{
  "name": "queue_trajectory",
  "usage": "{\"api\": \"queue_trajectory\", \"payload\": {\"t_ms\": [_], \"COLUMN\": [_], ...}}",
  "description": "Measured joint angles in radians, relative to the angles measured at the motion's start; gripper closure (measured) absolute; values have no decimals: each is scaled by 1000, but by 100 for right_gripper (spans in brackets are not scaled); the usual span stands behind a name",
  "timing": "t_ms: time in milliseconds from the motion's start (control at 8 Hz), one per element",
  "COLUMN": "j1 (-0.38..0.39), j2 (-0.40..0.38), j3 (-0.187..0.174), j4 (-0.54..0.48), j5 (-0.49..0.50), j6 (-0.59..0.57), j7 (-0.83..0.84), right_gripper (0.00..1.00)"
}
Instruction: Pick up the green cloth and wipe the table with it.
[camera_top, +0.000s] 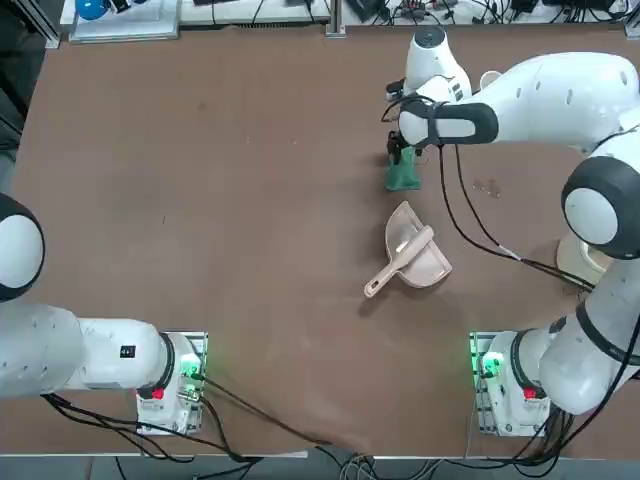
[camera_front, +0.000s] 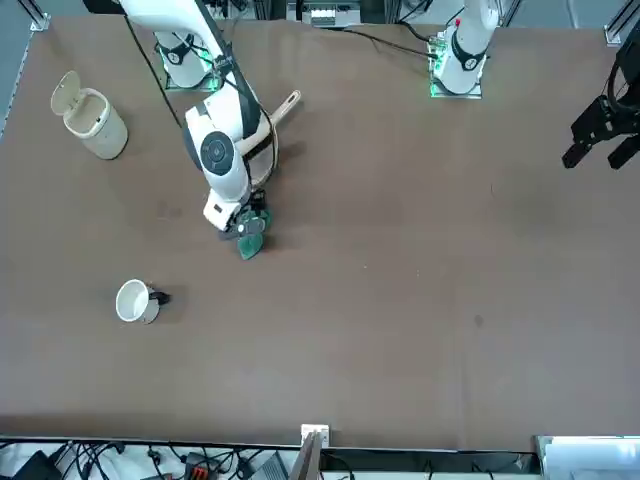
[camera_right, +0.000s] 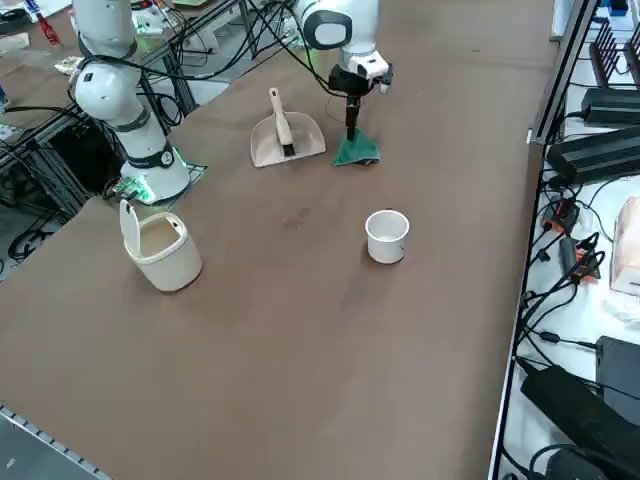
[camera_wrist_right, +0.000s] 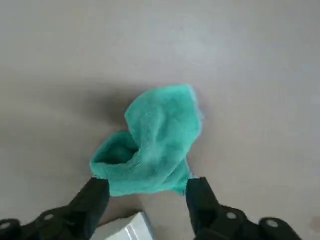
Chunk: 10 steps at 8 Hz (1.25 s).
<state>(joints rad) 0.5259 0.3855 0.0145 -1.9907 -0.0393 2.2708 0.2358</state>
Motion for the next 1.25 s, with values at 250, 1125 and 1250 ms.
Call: {"api": "queue_trajectory", "payload": {"t_ms": [250,1125,1250], "j1": [18,32,30], "j2": [11,92,92], "j3": [0,-4,-9], "j4": [0,1,4], "j5": [-2,-21,-21], "j6": [29,144,144], "j7": [-94,-175,-176], "right_gripper": [4,38,61]}}
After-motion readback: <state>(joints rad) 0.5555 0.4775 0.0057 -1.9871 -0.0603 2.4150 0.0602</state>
